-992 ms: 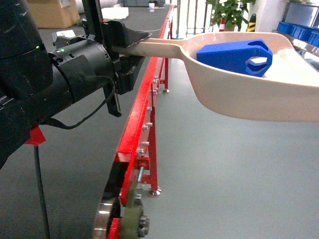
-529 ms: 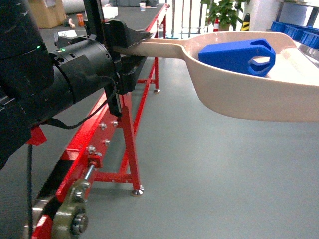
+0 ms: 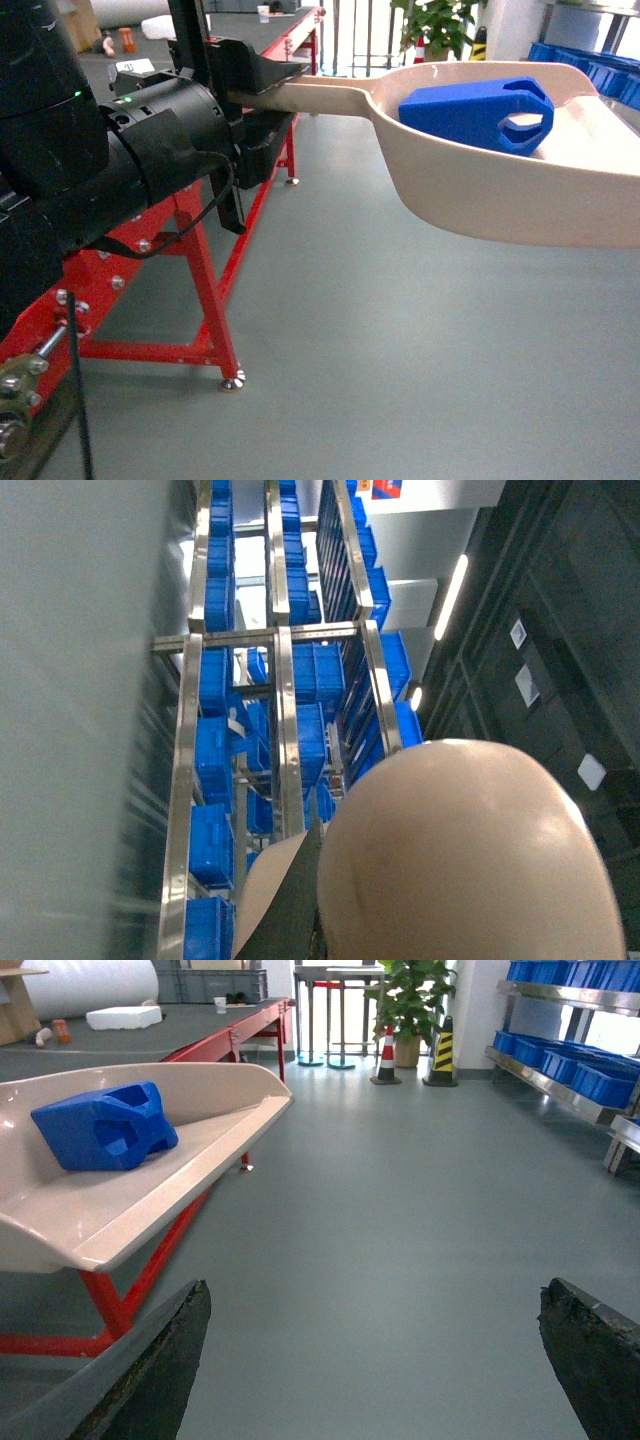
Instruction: Place part in tray to right shelf
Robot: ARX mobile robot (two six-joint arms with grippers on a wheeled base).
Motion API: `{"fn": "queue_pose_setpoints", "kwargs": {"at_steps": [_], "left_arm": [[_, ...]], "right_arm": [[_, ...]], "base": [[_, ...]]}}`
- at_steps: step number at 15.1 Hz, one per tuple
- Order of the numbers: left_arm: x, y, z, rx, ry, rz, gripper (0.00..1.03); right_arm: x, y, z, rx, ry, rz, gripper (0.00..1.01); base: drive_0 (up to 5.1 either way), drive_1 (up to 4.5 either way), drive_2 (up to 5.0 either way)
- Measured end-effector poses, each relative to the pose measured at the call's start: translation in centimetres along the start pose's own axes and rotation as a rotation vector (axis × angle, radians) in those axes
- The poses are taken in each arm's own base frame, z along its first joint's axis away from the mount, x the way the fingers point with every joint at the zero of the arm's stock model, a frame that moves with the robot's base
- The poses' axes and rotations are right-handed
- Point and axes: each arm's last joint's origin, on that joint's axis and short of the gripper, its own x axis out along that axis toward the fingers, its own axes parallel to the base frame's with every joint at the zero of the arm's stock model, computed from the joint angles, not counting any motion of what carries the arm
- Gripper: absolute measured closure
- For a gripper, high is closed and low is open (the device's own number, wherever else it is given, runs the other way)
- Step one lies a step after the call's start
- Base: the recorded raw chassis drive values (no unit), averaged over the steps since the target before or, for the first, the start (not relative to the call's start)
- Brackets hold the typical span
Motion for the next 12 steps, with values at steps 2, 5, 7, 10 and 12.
{"fn": "queue_pose_setpoints", "kwargs": {"at_steps": [2,5,7,10,12], "left_arm": [[0.00,0.00,-0.01,0.000,0.002,0.000,0.86],[0.00,0.01,-0.01,0.000,0.003,0.001,0.86],[0.00,0.00,-0.01,0.000,0.002,0.000,0.86],[0.00,-0.01,-0.01,-0.001,0.003,-0.001,0.86],[0.00,0.00,0.00,0.000,0.001,0.000,0.86]], "right_arm": [[-0.01,0.00,0.02,0.000,-0.002,0.000,0.03],[0.00,0.00,0.03,0.000,-0.003,0.000,0.03],[0.00,0.00,-0.01,0.000,0.001,0.000,0.03],[0.00,0.00,-0.01,0.000,0.001,0.000,0.03],[0.00,0.00,-0.01,0.000,0.002,0.000,0.03]], "base": [[5.1,-2.29,-2.3],[5.0,-2.37,-2.4],[5.0,-2.42,-2.4],[4.9,-2.45,-2.4],[4.9,-2.98,-1.7]]}}
